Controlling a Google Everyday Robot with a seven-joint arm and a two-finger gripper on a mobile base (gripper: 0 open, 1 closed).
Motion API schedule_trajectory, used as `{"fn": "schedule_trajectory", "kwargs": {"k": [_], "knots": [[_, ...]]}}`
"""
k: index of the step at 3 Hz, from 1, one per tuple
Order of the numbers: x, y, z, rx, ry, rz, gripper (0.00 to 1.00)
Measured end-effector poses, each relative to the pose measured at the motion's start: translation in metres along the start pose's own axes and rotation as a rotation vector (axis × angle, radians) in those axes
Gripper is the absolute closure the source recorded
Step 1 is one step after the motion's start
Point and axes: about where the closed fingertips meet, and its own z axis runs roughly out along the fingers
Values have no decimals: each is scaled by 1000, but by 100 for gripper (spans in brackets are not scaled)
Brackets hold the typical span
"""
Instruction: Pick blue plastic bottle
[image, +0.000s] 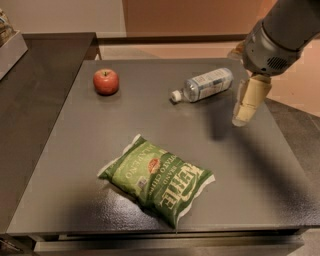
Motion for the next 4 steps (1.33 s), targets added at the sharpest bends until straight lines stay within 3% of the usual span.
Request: {"fn": "schedule_trajectory", "kwargs": {"k": [2, 4], "knots": [[-25, -55, 53, -21, -1, -118, 0], [-37, -96, 100, -75, 80, -217, 0]]}}
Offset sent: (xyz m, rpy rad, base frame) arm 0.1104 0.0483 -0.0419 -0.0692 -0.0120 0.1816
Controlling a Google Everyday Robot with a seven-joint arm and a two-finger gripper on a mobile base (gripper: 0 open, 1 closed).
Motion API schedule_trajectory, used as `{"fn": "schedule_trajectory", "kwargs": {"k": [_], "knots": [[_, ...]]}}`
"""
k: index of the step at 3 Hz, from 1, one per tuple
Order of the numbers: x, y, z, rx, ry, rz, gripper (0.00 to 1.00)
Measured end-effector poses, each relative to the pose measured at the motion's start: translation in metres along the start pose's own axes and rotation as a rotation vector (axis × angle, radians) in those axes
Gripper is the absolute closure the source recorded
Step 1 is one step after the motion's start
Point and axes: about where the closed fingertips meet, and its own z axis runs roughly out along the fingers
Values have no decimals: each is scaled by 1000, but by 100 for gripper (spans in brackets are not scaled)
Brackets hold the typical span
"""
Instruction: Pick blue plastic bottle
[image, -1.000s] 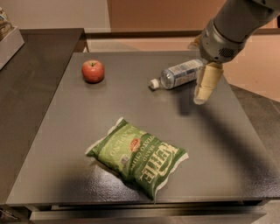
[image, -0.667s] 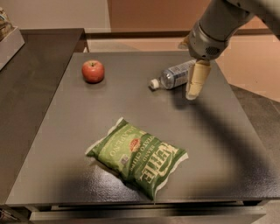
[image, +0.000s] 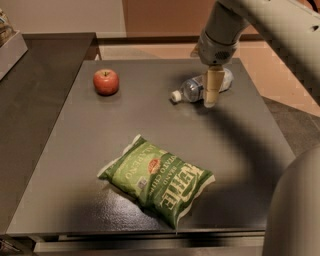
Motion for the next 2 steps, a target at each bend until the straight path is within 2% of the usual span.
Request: {"fn": "schedule_trajectory", "kwargs": {"k": [2], "knots": [[3, -16, 29, -63, 85, -74, 0]]}}
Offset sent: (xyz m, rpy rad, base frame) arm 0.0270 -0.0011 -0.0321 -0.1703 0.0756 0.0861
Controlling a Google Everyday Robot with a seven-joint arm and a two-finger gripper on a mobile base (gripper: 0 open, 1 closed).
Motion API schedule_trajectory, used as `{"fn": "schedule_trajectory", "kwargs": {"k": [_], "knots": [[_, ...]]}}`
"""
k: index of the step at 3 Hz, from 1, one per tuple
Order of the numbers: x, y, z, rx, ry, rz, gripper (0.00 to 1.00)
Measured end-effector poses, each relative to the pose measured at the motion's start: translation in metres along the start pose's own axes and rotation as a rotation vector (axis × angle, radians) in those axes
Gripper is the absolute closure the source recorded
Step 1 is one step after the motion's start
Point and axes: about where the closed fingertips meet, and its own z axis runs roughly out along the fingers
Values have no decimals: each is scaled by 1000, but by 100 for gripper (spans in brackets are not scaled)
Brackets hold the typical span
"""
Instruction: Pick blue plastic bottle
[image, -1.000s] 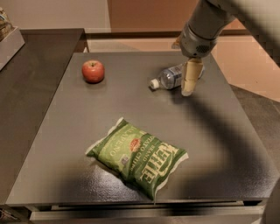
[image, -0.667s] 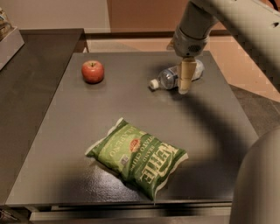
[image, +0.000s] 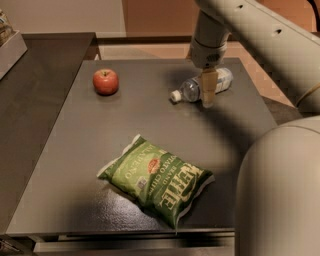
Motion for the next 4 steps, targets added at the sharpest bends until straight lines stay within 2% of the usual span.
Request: {"fn": "schedule_trajectory", "kwargs": {"k": [1, 2, 4], "knots": [[4, -1, 10, -23, 23, -21, 0], [6, 0, 16, -39, 32, -37, 18], [5, -2, 10, -30, 5, -32, 64]]}}
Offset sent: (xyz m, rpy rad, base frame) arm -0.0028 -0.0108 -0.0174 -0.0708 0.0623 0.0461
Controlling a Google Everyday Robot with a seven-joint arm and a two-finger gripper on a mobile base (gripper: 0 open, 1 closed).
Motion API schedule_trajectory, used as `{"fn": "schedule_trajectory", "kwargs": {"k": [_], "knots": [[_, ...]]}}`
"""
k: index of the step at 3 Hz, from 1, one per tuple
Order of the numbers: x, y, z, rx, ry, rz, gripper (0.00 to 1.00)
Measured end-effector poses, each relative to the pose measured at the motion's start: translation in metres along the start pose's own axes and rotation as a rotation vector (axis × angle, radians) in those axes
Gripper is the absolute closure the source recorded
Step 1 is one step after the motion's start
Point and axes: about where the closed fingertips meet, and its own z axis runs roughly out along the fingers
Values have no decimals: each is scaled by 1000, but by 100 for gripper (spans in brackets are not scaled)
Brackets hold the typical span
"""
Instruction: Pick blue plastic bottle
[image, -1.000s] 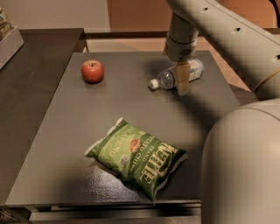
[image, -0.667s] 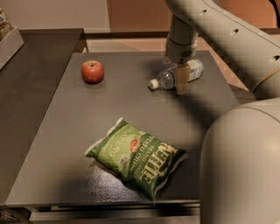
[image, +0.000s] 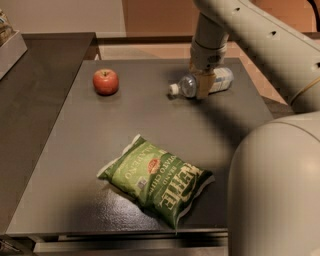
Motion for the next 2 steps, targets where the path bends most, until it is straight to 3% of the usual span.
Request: {"fn": "schedule_trajectory", "kwargs": {"k": [1, 2], "knots": [[-7, -1, -21, 33, -56, 3, 87], [-19, -1, -57, 88, -131, -9, 100]]}}
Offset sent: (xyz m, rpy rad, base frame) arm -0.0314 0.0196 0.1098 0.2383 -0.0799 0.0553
